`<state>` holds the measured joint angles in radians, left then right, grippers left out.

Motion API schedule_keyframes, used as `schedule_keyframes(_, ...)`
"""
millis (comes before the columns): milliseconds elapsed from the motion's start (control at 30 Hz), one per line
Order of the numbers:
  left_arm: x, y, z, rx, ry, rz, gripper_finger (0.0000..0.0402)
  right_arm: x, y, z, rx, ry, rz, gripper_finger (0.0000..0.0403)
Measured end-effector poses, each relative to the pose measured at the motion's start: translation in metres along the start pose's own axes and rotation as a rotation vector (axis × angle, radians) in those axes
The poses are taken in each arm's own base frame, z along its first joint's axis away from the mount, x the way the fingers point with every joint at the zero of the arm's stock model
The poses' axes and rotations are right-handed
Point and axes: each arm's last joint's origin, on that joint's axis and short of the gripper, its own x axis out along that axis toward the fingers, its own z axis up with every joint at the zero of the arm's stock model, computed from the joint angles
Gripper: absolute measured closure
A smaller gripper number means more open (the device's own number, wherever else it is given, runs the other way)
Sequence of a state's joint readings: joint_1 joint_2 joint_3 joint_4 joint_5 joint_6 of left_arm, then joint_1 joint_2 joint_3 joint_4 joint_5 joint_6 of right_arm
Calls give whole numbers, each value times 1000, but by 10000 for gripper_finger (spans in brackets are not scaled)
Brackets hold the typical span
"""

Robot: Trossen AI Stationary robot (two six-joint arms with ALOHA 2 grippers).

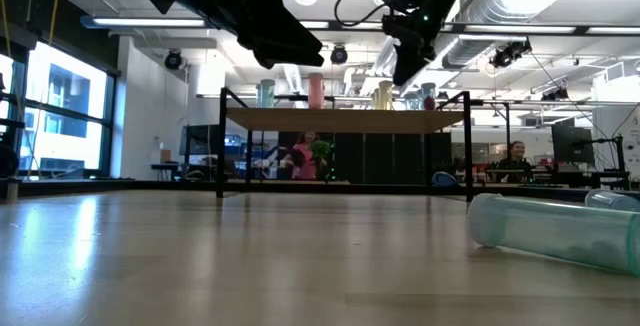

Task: Pick and place medicine bottles onto shelf by color
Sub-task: Adjust the blue pill bottles on the shelf

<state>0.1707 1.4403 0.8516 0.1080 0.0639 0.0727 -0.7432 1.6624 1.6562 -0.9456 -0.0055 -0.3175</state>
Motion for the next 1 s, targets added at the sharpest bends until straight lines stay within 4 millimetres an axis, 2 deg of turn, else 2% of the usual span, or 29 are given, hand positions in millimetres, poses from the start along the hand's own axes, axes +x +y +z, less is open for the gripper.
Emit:
schedule_keyframes(433, 0, 0, 0, -9, 0, -1, 190, 17, 1, 0, -10, 51, -13, 249)
schedule_keyframes(1000, 0, 0, 0, -9, 0, -5, 190, 19, 0, -3, 16, 96, -60, 249)
